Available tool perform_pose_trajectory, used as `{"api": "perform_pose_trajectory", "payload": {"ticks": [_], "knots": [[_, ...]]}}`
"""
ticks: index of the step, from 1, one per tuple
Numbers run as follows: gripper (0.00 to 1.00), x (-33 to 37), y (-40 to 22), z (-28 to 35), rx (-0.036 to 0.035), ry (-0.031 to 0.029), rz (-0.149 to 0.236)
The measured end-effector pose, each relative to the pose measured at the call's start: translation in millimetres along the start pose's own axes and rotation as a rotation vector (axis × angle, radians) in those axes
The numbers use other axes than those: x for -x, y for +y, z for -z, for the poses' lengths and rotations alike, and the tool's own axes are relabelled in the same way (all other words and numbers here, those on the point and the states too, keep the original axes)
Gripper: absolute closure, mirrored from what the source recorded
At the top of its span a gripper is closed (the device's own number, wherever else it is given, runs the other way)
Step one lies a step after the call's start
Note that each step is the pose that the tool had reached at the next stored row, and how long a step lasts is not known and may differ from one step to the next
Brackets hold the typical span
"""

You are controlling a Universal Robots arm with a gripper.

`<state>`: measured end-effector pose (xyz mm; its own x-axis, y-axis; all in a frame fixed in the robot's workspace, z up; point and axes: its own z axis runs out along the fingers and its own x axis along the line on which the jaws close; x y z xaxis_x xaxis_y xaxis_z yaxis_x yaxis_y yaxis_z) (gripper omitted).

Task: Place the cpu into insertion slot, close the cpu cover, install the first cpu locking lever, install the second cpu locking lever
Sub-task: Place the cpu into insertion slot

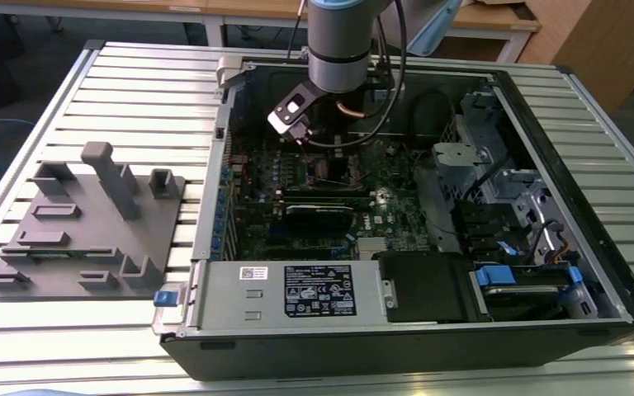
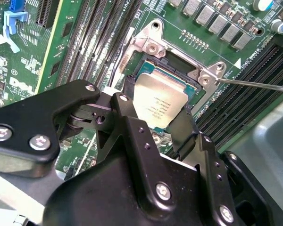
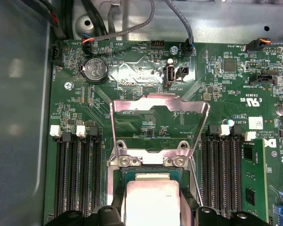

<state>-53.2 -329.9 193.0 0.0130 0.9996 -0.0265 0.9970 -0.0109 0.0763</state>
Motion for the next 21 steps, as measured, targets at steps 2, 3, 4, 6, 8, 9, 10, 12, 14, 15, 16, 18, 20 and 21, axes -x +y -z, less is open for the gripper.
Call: {"api": "perform_pose_trajectory", "payload": {"ticks": [2,3,4,6,8,9,10,12,14,15,16,18,20,21], "knots": [[0.46,0.0,-0.3,-0.2,0.0001,0.0001,0.000],[0.46,-0.1,-0.8,-0.2,0.0001,0.0002,0.000],[0.46,-0.1,-1.2,-0.2,0.0001,0.0001,0.000],[0.46,0.0,-1.3,-0.1,0.0000,0.0001,0.000],[0.46,0.0,-1.4,-0.1,0.0000,0.0001,0.000],[0.46,0.0,-1.4,-0.1,0.0000,0.0001,0.000],[0.46,0.0,-1.5,-0.1,0.0000,0.0001,0.000],[0.46,0.0,-1.3,-0.1,0.0000,0.0001,0.000],[0.46,0.0,-1.0,-0.1,0.0000,0.0001,0.000],[0.46,0.0,-0.9,-0.1,0.0001,0.0001,0.000],[0.46,0.0,-0.8,-0.1,0.0001,0.0001,0.000],[0.46,0.0,-0.8,-0.1,0.0001,0.0000,0.000],[0.46,0.0,-0.8,-0.3,-0.0001,-0.0001,0.000],[0.46,0.0,-0.8,-0.6,-0.0001,-0.0001,0.000]]}}
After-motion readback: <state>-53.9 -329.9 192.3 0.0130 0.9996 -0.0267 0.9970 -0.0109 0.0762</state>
